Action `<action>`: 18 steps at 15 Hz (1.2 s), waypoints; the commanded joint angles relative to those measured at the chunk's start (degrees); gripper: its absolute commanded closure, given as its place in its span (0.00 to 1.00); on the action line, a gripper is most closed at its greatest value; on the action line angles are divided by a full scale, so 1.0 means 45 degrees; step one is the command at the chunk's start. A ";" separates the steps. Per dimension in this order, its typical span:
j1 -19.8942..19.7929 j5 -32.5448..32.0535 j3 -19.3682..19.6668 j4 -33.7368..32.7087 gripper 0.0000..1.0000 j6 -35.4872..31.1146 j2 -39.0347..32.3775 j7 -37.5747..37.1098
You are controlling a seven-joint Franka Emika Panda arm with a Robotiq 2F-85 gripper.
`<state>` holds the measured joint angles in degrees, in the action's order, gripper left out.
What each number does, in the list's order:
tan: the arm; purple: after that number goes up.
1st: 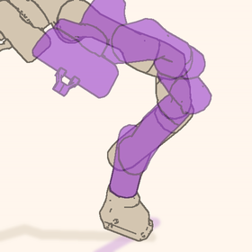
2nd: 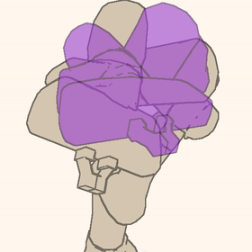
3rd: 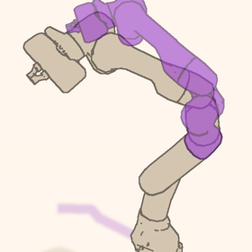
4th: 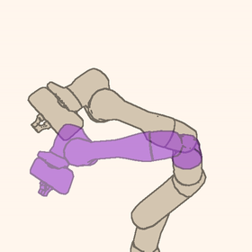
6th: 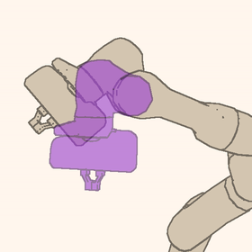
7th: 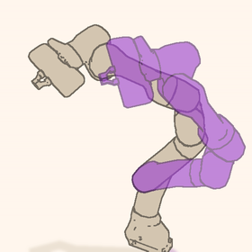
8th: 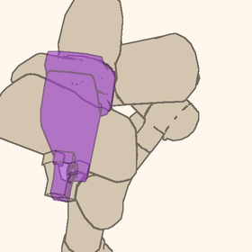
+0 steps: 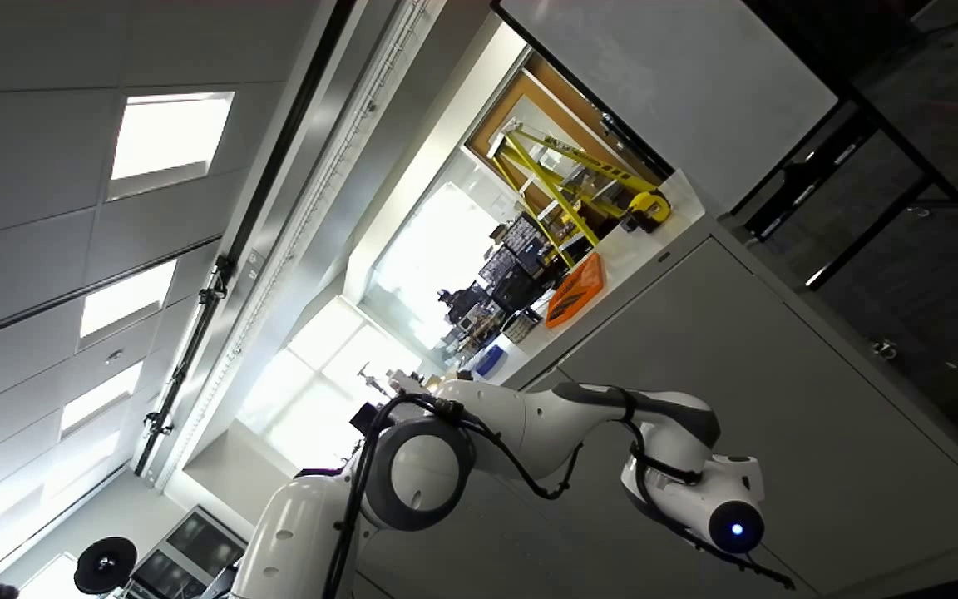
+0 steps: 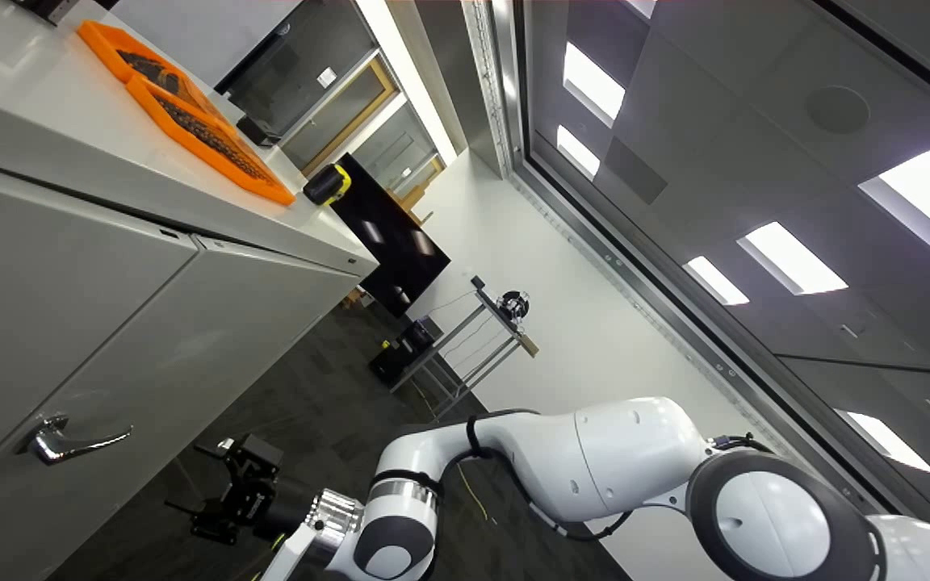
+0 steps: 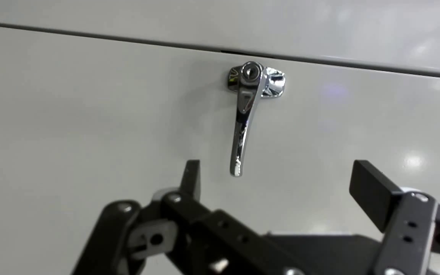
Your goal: Open the right sided cabinet door
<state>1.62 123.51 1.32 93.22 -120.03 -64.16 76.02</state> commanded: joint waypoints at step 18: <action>0.0730 0.4201 -0.0839 -0.3725 0.00 0.0902 -0.3363 0.0124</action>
<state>3.95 140.94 -2.32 79.03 -115.54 -77.90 76.55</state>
